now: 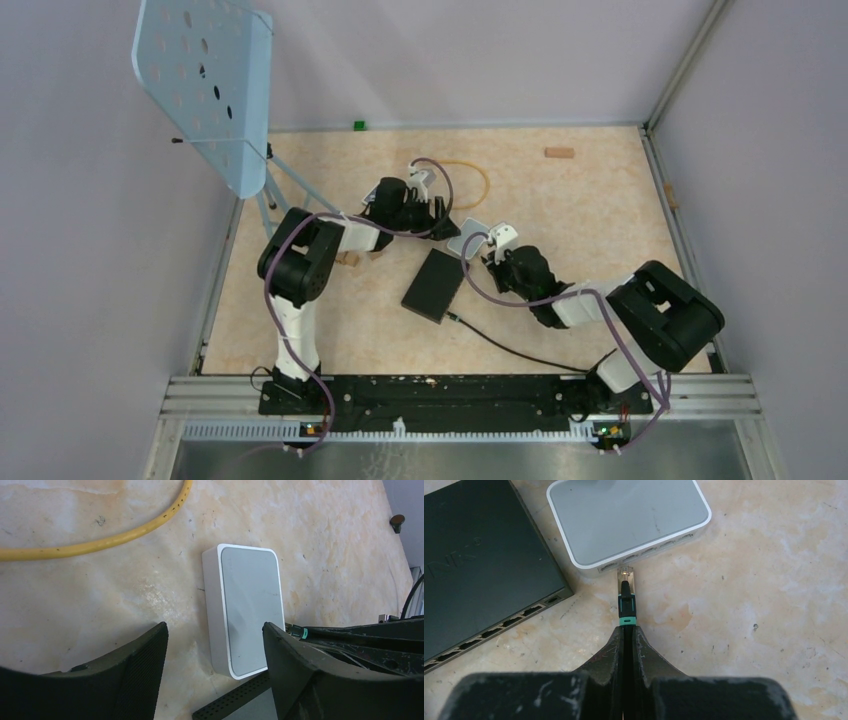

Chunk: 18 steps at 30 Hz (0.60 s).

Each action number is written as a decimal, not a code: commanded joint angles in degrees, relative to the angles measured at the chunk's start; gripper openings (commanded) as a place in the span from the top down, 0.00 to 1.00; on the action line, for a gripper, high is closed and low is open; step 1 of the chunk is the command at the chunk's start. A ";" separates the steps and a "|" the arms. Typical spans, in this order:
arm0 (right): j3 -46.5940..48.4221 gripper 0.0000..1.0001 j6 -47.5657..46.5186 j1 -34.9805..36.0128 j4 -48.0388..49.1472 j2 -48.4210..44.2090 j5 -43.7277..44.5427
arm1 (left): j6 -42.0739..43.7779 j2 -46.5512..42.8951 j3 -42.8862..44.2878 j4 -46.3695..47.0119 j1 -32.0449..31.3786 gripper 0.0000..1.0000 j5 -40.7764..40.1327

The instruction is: Insert the plug into the switch port

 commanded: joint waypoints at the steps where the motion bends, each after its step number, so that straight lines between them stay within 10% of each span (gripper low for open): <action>1: 2.58 1.00 1.74 -0.39 2.80 1.52 1.23 | 1.13 1.54 1.56 1.73 -0.36 0.26 1.51; 18: 0.79 1.00 2.86 -0.39 6.99 0.08 -1.27 | 3.17 2.79 1.06 -0.09 -2.19 0.40 0.15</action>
